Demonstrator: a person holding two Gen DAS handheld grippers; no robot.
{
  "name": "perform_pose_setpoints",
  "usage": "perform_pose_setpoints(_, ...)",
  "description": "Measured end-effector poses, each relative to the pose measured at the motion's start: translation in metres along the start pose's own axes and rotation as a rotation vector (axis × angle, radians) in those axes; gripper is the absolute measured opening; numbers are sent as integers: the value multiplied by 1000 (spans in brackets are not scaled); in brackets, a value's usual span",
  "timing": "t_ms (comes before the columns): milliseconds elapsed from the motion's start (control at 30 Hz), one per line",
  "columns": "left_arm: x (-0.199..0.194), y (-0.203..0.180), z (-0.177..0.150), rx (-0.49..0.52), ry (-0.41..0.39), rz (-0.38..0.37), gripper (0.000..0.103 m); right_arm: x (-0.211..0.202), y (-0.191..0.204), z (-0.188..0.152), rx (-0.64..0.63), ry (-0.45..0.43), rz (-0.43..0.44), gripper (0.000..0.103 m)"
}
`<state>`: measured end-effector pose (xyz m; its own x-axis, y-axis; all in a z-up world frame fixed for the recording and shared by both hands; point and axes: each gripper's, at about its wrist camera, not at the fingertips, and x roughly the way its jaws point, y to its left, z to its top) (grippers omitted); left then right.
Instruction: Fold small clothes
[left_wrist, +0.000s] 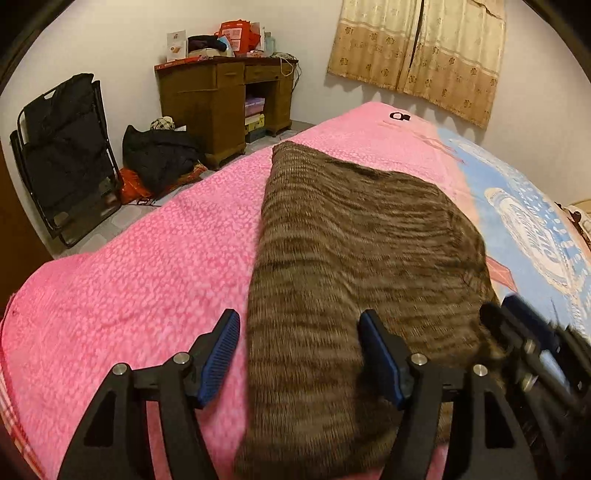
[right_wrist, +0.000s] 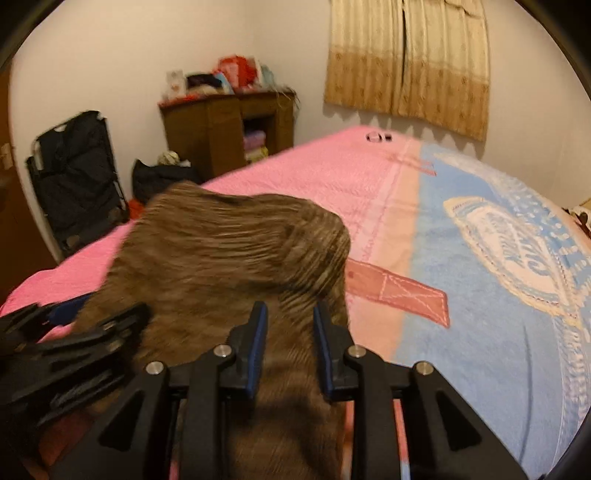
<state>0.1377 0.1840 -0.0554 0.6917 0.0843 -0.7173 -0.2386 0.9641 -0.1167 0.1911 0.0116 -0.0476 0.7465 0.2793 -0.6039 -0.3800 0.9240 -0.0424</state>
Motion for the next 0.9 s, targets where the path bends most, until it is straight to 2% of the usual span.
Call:
perform_pose_setpoints(133, -8, -5, -14, 41, 14, 24, 68, -6, 2, -20, -1, 52, 14, 31)
perform_pose_setpoints(233, -9, -7, -19, 39, 30, 29, 68, -5, -1, -25, -3, 70, 8, 45)
perform_pose_setpoints(500, -21, -12, -35, 82, 35, 53, 68, -27, -16, -46, 96, 113, 37, 48)
perform_pose_setpoints(667, -30, -12, -42, 84, 48, 56, 68, -49, -23, -56, 164, 99, 23, 70)
perform_pose_setpoints(833, -45, -17, -51, 140, 66, 62, 68, -63, -27, -62, 186, 107, 16, 75)
perform_pose_setpoints(900, -51, -19, -57, 157, 80, 36, 68, -68, -28, -64, 200, 110, 17, 76)
